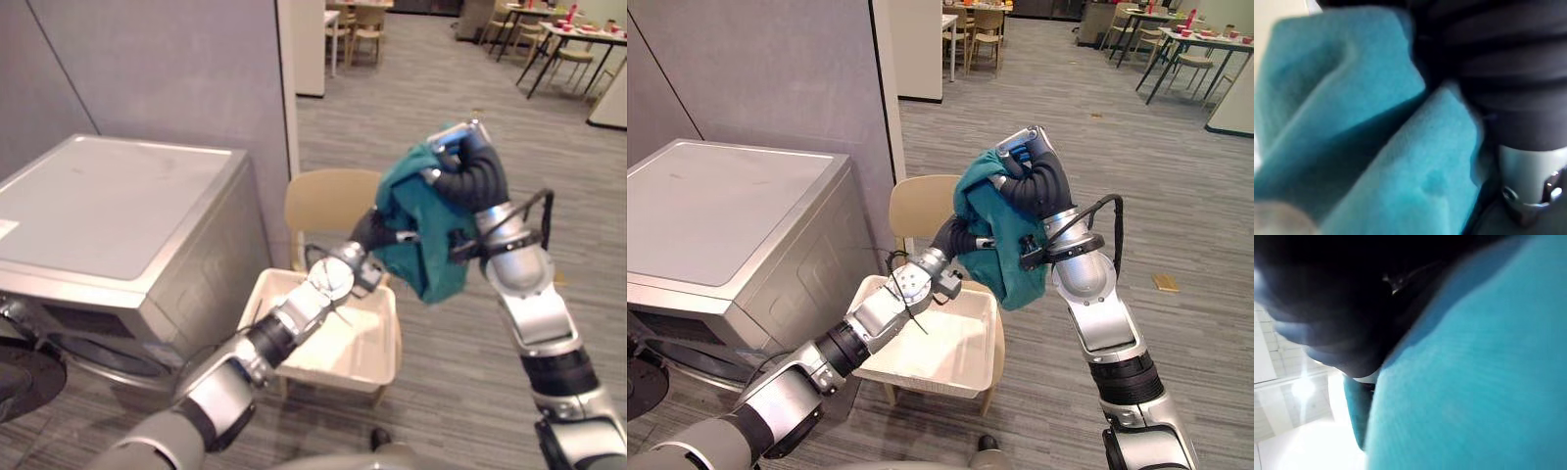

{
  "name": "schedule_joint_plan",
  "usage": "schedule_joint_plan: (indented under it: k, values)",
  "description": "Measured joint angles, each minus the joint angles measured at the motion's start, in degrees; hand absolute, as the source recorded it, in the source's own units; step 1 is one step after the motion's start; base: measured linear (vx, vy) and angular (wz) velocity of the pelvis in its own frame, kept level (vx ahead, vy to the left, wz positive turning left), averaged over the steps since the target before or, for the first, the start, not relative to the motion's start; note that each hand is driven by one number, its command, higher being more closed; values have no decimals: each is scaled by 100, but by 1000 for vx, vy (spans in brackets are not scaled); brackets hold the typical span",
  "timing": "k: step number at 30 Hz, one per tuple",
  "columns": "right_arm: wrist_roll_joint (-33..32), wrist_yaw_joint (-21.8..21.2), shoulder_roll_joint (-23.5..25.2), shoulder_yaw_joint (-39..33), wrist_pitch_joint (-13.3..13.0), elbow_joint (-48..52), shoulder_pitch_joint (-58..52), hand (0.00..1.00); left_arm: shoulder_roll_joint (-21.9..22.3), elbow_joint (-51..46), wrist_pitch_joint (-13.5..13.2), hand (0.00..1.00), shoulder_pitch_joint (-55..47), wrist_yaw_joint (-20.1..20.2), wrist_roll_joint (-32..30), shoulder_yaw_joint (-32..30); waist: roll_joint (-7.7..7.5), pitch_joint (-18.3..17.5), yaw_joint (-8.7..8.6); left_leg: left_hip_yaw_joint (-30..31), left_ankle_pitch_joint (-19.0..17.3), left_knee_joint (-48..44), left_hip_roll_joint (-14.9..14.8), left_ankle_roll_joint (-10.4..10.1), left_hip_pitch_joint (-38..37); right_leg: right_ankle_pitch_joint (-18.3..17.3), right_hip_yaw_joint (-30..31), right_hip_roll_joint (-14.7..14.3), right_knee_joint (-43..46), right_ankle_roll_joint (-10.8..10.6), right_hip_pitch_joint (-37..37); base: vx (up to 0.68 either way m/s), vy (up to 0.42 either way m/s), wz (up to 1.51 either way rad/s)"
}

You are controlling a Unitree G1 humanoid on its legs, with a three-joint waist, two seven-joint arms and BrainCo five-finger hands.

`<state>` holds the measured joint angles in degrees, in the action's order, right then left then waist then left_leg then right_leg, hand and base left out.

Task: Pick up the laundry basket with both hands and put the clothes into the washing machine.

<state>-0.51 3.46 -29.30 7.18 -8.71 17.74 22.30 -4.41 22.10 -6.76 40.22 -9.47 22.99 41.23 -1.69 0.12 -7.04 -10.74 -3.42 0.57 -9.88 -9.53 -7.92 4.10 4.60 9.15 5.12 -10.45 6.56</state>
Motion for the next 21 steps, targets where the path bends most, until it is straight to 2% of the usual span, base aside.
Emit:
schedule_joint_plan:
  k: [3,7,8,13,21]
  values:
    - [0,3,32,60,1,91,-1,100,153,227,1,0,267,63,96,169,4,-4,-30,-25,2,17,7,0,-23,-3,4,0,30,10,6,0,0,-1]
    - [0,20,156,59,1,138,-1,100,442,308,0,0,442,60,430,217,85,-61,-78,-121,2,59,24,1,-75,-1,51,0,62,17,25,2,2,-7]
    - [0,26,201,59,1,176,0,100,476,311,0,100,481,59,516,219,103,-72,-109,-160,2,59,29,1,-74,-1,55,-2,78,16,61,-11,-4,-11]
    - [1,160,209,58,1,248,-2,100,627,328,-6,100,720,46,761,337,118,-80,-166,-262,-2,50,54,7,-100,-1,142,-1,120,15,106,-23,-6,-9]
    - [4,300,460,0,-39,595,-247,100,867,312,-111,100,758,-76,907,300,308,-203,-166,-387,-24,31,77,33,-109,-32,240,-2,177,-27,188,-13,-2,-5]
